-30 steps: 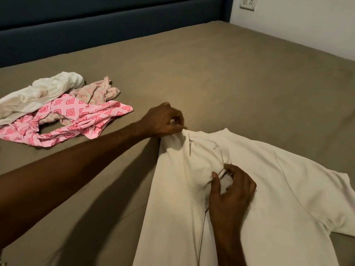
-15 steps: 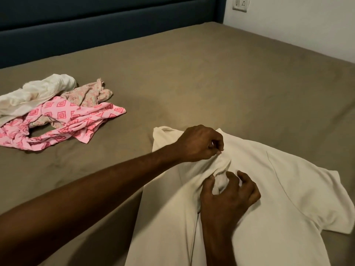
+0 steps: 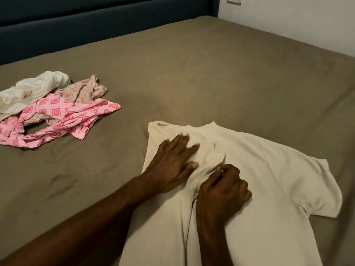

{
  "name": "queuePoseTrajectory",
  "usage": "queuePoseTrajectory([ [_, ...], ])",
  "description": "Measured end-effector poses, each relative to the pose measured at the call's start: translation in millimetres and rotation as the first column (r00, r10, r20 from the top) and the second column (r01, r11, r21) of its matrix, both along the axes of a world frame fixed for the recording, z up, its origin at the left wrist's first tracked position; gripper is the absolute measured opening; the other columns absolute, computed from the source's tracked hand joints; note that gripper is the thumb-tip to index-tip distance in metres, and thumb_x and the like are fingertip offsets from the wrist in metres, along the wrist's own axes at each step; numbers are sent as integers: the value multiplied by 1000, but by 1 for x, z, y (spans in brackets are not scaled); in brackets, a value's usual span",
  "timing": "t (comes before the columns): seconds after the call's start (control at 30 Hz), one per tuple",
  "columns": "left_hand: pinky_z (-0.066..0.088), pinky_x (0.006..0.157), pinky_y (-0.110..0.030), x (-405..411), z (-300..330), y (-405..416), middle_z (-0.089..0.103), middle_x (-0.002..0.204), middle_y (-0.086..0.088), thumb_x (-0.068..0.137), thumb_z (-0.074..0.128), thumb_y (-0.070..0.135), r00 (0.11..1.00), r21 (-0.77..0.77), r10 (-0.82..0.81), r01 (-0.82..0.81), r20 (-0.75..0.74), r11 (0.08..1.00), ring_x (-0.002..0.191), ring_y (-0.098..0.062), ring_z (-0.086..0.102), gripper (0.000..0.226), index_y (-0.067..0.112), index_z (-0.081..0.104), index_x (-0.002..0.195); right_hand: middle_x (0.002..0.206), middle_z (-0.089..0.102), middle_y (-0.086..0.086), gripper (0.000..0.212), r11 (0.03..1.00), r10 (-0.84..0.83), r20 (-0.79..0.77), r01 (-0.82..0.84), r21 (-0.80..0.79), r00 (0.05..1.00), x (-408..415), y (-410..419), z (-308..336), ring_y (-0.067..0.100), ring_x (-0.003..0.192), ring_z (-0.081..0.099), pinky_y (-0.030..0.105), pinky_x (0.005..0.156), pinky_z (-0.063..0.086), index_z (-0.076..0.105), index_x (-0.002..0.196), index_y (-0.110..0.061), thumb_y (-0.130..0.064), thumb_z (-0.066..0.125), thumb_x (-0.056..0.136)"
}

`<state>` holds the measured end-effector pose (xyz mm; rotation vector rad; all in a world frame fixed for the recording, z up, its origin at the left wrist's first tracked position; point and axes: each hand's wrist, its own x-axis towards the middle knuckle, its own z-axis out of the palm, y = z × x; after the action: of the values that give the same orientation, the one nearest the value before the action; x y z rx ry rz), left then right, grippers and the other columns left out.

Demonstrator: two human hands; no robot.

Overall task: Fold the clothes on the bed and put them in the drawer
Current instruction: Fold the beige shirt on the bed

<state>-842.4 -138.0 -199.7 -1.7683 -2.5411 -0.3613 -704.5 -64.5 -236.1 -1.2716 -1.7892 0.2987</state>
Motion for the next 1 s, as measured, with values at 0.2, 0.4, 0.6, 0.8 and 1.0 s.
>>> queuePoseTrajectory([
  [0.2, 13, 124, -53, -3, -21, -12, -10, 171, -4, 105, 25, 63, 1000, -12, 7, -7, -13, 1000, 157, -19, -13, 67, 39, 2, 163, 84, 68, 15, 20, 998, -33, 107, 39, -56, 994, -5, 0, -2, 39, 83, 58, 45, 79, 36, 58, 107, -10, -27, 65, 98],
  [0.4, 16, 122, -58, 21, 5, -33, -12, 171, -1, 102, 36, 65, 997, 37, 26, -29, 79, 999, 157, -16, -14, 79, 31, 0, 164, 86, 68, 14, 13, 995, -13, 24, 15, -96, 1000, -4, 3, -1, 40, 86, 57, 48, 82, 40, 61, 102, -12, -7, 51, 94],
  [0.6, -2, 127, -51, 147, 22, -156, -19, 170, 3, 96, 35, 77, 978, -30, 64, -59, 196, 998, 155, -14, -21, 93, 29, -9, 162, 91, 65, 12, 18, 986, 33, 80, -19, -165, 996, -1, 1, -1, 38, 91, 56, 48, 86, 38, 63, 96, -13, -9, 49, 85],
  [0.8, 3, 125, -55, 202, 11, -235, -13, 171, -2, 95, 20, 82, 987, -120, 115, -102, 108, 988, 156, -17, -17, 89, 30, -6, 163, 99, 72, 12, 21, 942, 97, -50, -108, -317, 994, 10, 1, 20, 39, 101, 57, 45, 91, 38, 69, 100, -10, -6, 53, 87],
  [1.0, 7, 122, -64, 269, 8, -271, -3, 171, -14, 98, 23, 77, 999, -130, 26, -21, 32, 991, 158, -28, -7, 89, 21, 5, 164, 106, 73, 1, 34, 752, 268, -275, -379, -540, 923, 57, 7, 56, 23, 105, 68, 33, 90, 53, 73, 102, -17, -3, 48, 84],
])
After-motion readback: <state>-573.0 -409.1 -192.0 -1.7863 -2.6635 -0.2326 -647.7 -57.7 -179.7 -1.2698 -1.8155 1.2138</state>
